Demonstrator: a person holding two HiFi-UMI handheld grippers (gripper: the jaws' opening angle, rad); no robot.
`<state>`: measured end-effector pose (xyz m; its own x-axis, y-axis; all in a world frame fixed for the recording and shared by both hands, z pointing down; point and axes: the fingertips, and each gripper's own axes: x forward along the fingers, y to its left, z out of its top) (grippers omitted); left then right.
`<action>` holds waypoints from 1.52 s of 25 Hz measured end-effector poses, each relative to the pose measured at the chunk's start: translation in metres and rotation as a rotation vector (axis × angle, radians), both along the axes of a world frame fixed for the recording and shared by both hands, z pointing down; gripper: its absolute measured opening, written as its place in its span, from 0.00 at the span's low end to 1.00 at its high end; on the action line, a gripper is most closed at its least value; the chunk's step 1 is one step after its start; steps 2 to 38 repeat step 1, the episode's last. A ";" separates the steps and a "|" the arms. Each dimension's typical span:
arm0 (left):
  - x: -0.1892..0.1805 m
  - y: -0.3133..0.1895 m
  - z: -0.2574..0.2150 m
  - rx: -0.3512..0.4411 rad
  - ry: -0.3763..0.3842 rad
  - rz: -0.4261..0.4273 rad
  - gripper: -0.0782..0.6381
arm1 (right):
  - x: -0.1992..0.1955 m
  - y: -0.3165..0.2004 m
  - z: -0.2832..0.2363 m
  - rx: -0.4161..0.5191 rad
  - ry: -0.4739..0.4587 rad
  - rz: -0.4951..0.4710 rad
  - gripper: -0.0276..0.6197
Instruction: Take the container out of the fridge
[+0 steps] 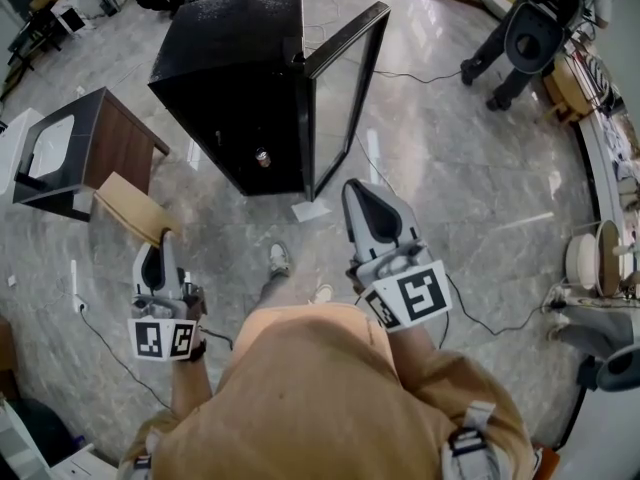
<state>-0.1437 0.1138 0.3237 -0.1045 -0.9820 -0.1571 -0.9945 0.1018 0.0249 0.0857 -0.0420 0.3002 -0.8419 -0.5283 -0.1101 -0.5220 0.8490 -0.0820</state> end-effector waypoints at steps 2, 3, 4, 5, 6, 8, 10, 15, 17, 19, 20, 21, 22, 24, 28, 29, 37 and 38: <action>-0.001 0.002 0.000 0.001 0.000 0.000 0.14 | 0.000 0.002 0.000 0.001 0.001 0.000 0.04; -0.001 0.002 0.000 0.001 0.000 0.000 0.14 | 0.000 0.002 0.000 0.001 0.001 0.000 0.04; -0.001 0.002 0.000 0.001 0.000 0.000 0.14 | 0.000 0.002 0.000 0.001 0.001 0.000 0.04; -0.001 0.002 0.000 0.001 0.000 0.000 0.14 | 0.000 0.002 0.000 0.001 0.001 0.000 0.04; -0.001 0.002 0.000 0.001 0.000 0.000 0.14 | 0.000 0.002 0.000 0.001 0.001 0.000 0.04; -0.001 0.002 0.000 0.001 0.000 0.000 0.14 | 0.000 0.002 0.000 0.001 0.001 0.000 0.04; -0.001 0.002 0.000 0.001 0.000 0.000 0.14 | 0.000 0.002 0.000 0.001 0.001 0.000 0.04; -0.001 0.002 0.000 0.001 0.000 0.000 0.14 | 0.000 0.002 0.000 0.001 0.001 0.000 0.04; -0.001 0.002 0.000 0.001 0.000 0.000 0.14 | 0.000 0.002 0.000 0.001 0.001 0.000 0.04; -0.001 0.002 0.000 0.001 0.000 0.000 0.14 | 0.000 0.002 0.000 0.001 0.001 0.000 0.04; -0.001 0.002 0.000 0.001 0.000 0.000 0.14 | 0.000 0.002 0.000 0.001 0.001 0.000 0.04; -0.001 0.002 0.000 0.001 0.000 0.000 0.14 | 0.000 0.002 0.000 0.001 0.001 0.000 0.04; -0.001 0.002 0.000 0.001 0.000 0.000 0.14 | 0.000 0.002 0.000 0.001 0.001 0.000 0.04; -0.001 0.002 0.000 0.001 0.000 0.000 0.14 | 0.000 0.002 0.000 0.001 0.001 0.000 0.04; -0.001 0.002 0.000 0.001 0.000 0.000 0.14 | 0.000 0.002 0.000 0.001 0.001 0.000 0.04; -0.001 0.002 0.000 0.001 0.000 0.000 0.14 | 0.000 0.002 0.000 0.001 0.001 0.000 0.04; -0.001 0.002 0.000 0.001 0.000 0.000 0.14 | 0.000 0.002 0.000 0.001 0.001 0.000 0.04; -0.001 0.002 0.000 0.001 0.000 0.000 0.14 | 0.000 0.002 0.000 0.001 0.001 0.000 0.04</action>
